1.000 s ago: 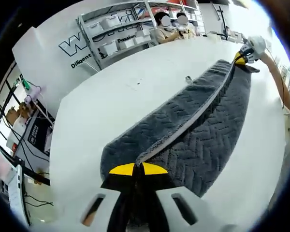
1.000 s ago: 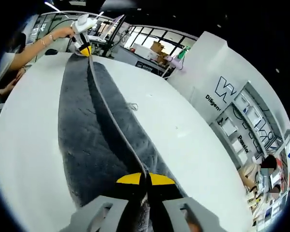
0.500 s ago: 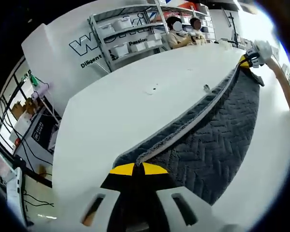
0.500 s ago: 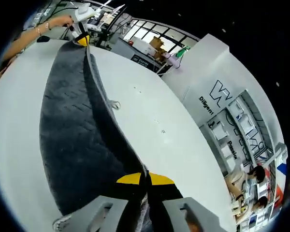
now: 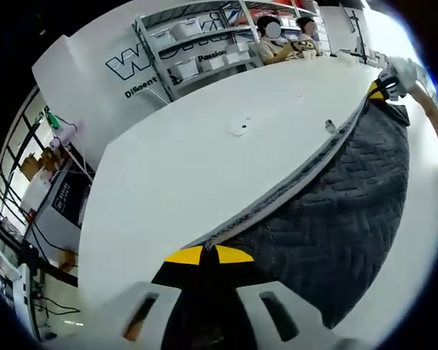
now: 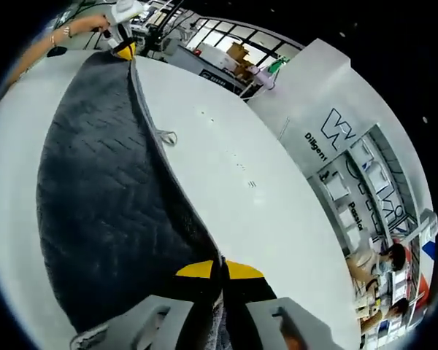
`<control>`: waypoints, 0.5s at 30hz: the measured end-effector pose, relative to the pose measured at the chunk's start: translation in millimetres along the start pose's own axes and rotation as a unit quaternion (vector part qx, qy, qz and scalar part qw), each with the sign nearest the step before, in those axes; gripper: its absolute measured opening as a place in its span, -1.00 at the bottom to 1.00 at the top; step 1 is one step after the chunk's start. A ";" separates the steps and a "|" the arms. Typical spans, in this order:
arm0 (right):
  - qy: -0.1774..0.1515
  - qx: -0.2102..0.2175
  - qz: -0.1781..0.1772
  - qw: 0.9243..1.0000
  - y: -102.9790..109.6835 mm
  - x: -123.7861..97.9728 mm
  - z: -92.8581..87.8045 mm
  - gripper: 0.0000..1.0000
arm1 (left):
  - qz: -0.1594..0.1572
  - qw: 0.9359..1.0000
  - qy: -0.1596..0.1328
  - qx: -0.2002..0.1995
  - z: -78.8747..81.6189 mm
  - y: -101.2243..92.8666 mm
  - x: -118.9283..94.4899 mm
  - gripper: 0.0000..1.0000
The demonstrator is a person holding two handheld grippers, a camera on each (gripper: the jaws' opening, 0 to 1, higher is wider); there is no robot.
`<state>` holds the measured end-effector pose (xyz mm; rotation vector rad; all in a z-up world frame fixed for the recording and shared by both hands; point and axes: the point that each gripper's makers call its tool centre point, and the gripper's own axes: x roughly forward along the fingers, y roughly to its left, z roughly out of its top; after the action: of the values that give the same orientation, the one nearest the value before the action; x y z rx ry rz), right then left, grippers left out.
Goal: Fold the towel on the table until its edges align and the towel forms a compact rectangular stack.
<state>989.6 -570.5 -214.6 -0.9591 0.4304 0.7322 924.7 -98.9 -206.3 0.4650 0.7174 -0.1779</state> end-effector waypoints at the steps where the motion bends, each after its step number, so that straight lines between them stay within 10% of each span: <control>1: 0.000 0.002 0.000 1.000 0.4 1.8 -1.0 -0.93 | 0.001 1.000 0.000 -0.002 -0.6 0.1 1.9 -0.88; 15: 0.004 -0.001 -0.020 1.000 3.8 17.2 -14.5 -0.84 | 0.029 0.999 -0.022 -0.025 -15.4 10.0 20.5 -0.55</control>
<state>998.4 -575.2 -235.1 -0.9697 0.4167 0.6935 933.9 -82.8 -226.6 0.4315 0.6628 -0.1157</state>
